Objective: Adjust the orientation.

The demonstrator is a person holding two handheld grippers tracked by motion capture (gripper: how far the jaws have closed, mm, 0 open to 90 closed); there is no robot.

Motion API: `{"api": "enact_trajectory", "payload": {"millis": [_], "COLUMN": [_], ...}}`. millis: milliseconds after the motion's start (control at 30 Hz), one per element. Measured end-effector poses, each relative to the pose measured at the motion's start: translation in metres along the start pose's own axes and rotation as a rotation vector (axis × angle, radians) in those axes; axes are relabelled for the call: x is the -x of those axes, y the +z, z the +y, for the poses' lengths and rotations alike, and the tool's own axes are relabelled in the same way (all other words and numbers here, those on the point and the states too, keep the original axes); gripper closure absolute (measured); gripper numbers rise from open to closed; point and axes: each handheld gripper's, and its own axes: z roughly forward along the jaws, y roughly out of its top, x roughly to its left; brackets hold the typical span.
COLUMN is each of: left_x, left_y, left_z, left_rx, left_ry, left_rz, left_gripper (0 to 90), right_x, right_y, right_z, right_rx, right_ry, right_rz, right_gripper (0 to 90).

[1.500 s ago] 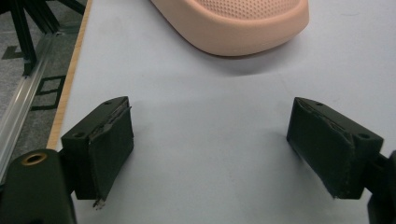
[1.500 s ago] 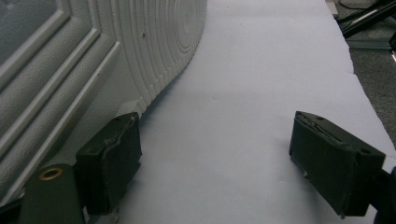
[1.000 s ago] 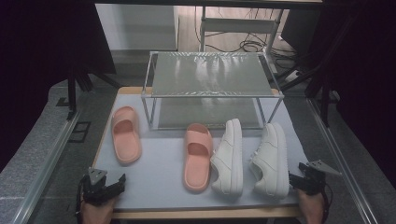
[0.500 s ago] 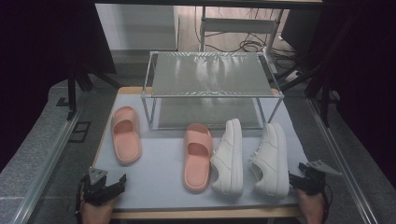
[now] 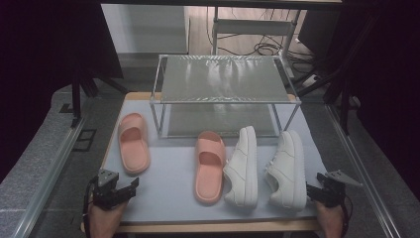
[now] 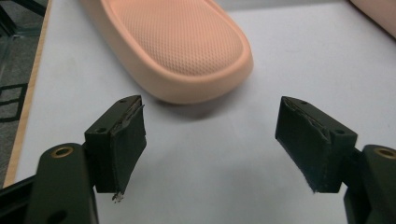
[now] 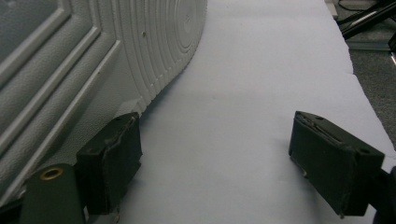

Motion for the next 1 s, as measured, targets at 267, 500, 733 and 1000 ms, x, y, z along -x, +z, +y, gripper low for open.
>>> {"api": "enact_trajectory", "payload": {"millis": [267, 500, 733, 1000], "left_x": [-0.002, -0.001, -0.002, -0.014], "left_y": [0.009, 0.019, 0.030, 0.053], "left_z": [0.016, 0.032, 0.045, 0.067], "left_rx": [0.007, 0.006, 0.005, -0.003], "left_ry": [0.004, 0.030, 0.044, 0.028], "left_rz": [-0.037, -0.056, -0.068, -0.035], "left_gripper": [26.1, 29.7, 33.7, 42.6], "right_x": [0.000, 0.000, 0.000, 0.000], "right_y": [0.000, 0.000, 0.000, 0.000], "right_z": [0.000, 0.000, 0.000, 0.000], "right_rx": [0.000, 0.001, 0.001, -0.001], "right_ry": [0.000, -0.002, -0.003, -0.005], "right_rz": [0.000, 0.001, 0.002, 0.004], "right_gripper": [17.4, 17.4, 17.4, 17.4]}}
